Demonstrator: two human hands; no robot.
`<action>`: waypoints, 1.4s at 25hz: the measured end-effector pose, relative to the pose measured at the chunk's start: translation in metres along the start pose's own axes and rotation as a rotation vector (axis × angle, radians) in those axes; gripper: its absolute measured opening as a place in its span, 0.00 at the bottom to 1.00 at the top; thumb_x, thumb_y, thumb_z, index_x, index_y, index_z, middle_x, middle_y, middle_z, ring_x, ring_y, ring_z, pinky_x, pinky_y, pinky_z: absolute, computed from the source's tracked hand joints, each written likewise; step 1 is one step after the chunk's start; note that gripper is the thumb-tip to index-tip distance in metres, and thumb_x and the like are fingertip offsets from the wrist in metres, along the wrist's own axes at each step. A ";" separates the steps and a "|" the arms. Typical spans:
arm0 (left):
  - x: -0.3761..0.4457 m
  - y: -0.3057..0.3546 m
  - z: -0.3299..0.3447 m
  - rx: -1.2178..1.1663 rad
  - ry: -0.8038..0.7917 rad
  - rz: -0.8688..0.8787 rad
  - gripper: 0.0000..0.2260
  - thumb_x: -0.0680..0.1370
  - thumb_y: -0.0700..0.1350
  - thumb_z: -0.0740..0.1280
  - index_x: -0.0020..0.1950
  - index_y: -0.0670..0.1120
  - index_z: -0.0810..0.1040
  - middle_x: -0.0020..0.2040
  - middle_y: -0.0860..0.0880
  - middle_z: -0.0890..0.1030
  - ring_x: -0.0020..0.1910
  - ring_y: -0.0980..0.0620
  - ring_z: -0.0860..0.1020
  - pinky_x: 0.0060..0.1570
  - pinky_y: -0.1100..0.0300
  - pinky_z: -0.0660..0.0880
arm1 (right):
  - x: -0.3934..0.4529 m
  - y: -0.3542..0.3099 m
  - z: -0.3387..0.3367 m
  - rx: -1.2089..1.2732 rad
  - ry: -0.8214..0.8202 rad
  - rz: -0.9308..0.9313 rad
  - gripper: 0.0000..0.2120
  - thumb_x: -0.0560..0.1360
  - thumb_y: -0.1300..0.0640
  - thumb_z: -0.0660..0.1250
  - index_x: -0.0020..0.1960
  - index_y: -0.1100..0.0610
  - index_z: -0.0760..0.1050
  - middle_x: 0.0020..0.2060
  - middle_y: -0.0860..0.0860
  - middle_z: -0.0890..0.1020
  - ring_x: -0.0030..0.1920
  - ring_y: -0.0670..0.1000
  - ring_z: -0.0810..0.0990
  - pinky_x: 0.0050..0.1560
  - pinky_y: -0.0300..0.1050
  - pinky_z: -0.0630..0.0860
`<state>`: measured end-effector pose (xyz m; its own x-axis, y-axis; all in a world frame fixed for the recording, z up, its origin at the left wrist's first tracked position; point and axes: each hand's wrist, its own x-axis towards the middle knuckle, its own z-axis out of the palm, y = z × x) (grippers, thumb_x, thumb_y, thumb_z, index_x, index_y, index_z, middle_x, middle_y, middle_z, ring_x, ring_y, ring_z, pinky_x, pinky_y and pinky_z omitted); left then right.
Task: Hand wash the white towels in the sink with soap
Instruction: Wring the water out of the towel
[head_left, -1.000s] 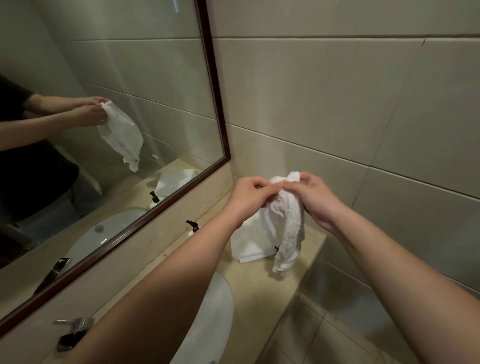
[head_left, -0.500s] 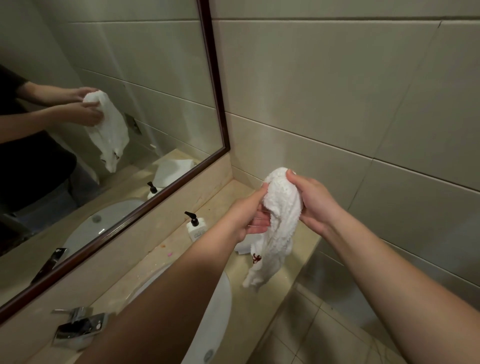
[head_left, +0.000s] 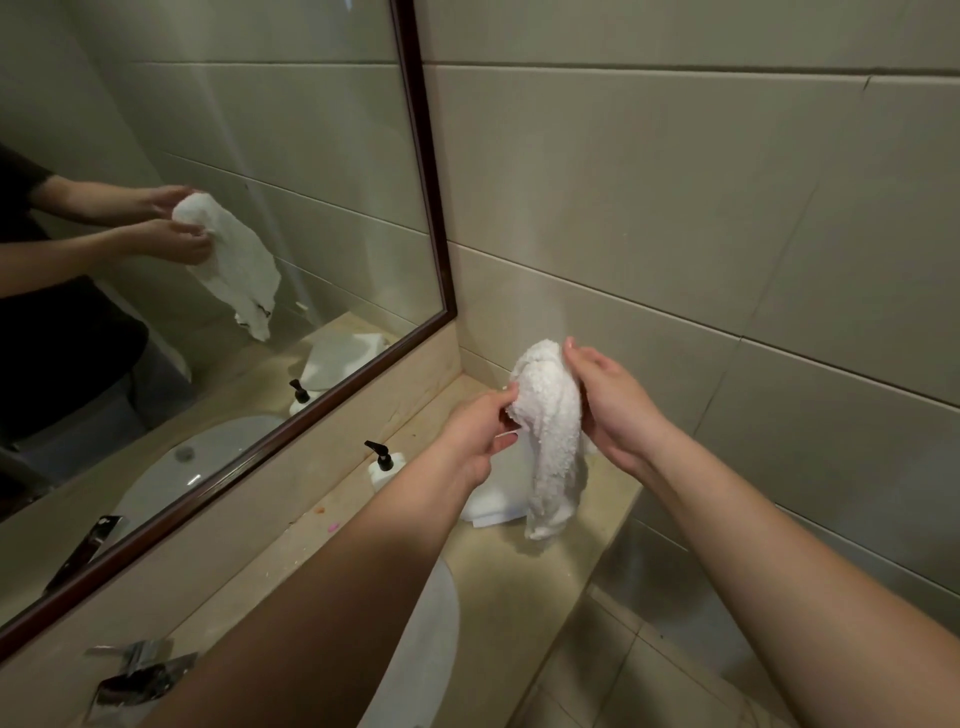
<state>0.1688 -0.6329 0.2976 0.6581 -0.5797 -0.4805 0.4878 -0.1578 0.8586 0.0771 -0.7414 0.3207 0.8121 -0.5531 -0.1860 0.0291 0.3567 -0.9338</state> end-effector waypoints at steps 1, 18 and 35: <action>0.000 0.001 0.000 0.030 0.031 0.054 0.06 0.83 0.47 0.63 0.52 0.46 0.77 0.37 0.53 0.79 0.29 0.61 0.77 0.38 0.64 0.75 | 0.005 -0.001 -0.005 -0.088 0.059 -0.002 0.13 0.82 0.50 0.62 0.54 0.60 0.76 0.42 0.55 0.83 0.42 0.51 0.81 0.43 0.44 0.77; 0.011 0.035 -0.059 0.178 0.295 0.272 0.11 0.80 0.45 0.64 0.37 0.45 0.71 0.32 0.49 0.72 0.33 0.52 0.70 0.34 0.59 0.67 | 0.040 -0.031 -0.063 -0.376 0.385 -0.184 0.14 0.78 0.57 0.64 0.35 0.50 0.67 0.31 0.51 0.66 0.32 0.49 0.63 0.31 0.45 0.58; 0.012 0.072 -0.128 0.096 0.624 0.390 0.17 0.66 0.47 0.71 0.52 0.46 0.71 0.49 0.45 0.78 0.46 0.45 0.78 0.49 0.47 0.79 | 0.041 -0.051 -0.124 -0.271 0.684 -0.210 0.15 0.65 0.56 0.76 0.42 0.52 0.69 0.38 0.52 0.74 0.39 0.51 0.72 0.40 0.49 0.70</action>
<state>0.2860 -0.5490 0.3309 0.9908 -0.0502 -0.1255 0.1188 -0.1194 0.9857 0.0366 -0.8755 0.3232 0.2609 -0.9634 -0.0617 -0.0726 0.0442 -0.9964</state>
